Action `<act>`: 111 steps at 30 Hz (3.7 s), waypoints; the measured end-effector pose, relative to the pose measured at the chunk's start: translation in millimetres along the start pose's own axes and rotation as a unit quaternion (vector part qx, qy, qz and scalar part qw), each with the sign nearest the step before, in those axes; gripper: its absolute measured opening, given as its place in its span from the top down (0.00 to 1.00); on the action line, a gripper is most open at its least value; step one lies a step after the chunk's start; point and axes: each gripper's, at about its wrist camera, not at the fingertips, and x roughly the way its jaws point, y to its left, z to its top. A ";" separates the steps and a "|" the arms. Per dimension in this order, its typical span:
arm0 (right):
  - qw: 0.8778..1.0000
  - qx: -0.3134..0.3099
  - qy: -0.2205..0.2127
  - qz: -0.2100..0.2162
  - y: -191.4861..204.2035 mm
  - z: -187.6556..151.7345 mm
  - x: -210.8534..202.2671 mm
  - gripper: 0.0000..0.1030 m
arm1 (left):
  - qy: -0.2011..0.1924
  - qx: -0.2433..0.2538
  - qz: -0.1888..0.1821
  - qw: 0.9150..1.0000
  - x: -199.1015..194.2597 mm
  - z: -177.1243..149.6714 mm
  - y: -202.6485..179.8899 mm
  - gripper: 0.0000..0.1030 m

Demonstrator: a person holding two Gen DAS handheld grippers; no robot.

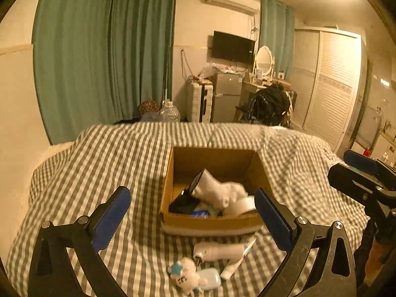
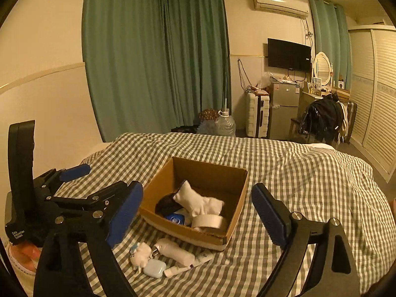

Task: Organize objects
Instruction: 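Grasp the white figurine with the left tool while the right tool grasps the toothpaste tube, then place the figurine and toothpaste tube into the box, opening both tools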

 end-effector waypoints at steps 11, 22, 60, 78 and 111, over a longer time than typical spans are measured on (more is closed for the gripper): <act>0.996 0.010 0.083 -0.023 3.0 -80.3 60.4 0.12 | 0.115 -0.006 0.035 0.993 77.7 -97.8 19.5 0.00; 0.987 0.025 0.149 -0.045 -7.0 -129.6 103.5 0.12 | 0.220 0.022 0.026 0.975 127.4 -144.0 3.4 0.00; 0.958 -0.013 0.280 -0.064 31.3 -172.1 183.5 0.54 | 0.178 -0.036 0.021 0.983 95.7 -132.2 30.8 0.48; 0.968 0.019 0.250 -0.031 17.9 -167.2 122.2 0.77 | 0.175 -0.026 0.013 0.984 79.5 -137.5 18.2 0.48; 1.000 -0.021 0.008 -0.016 28.4 -34.8 -18.2 0.78 | 0.048 0.024 -0.013 0.998 -3.3 -15.8 -23.5 0.48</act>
